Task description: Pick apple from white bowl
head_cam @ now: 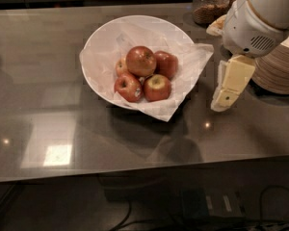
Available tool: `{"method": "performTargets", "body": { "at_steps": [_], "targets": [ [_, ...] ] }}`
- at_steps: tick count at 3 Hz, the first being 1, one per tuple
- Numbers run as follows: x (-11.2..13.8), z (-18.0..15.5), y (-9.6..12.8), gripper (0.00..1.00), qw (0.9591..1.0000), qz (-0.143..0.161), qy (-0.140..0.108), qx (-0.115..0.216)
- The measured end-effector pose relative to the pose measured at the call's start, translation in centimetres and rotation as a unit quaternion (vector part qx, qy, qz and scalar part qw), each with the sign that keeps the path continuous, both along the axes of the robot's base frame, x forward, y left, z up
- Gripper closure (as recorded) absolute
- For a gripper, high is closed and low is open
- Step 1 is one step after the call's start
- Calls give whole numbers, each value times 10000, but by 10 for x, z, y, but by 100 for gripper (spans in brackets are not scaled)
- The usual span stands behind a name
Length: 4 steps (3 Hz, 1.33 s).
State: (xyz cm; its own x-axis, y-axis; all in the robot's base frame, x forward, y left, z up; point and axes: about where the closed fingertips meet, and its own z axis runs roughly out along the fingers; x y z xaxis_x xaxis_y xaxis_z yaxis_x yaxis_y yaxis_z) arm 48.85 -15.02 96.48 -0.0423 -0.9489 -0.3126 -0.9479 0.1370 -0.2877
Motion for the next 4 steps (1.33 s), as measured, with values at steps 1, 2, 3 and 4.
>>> {"method": "performTargets", "body": {
  "at_steps": [1, 2, 3, 4],
  "targets": [
    [30, -15, 26, 0, 9989, 290, -15, 358],
    [61, -26, 60, 0, 9953, 661, -59, 708],
    [80, -27, 86, 0, 9907, 939, -198, 962],
    [92, -30, 108, 0, 9847, 1192, -370, 1217]
  ]
}}
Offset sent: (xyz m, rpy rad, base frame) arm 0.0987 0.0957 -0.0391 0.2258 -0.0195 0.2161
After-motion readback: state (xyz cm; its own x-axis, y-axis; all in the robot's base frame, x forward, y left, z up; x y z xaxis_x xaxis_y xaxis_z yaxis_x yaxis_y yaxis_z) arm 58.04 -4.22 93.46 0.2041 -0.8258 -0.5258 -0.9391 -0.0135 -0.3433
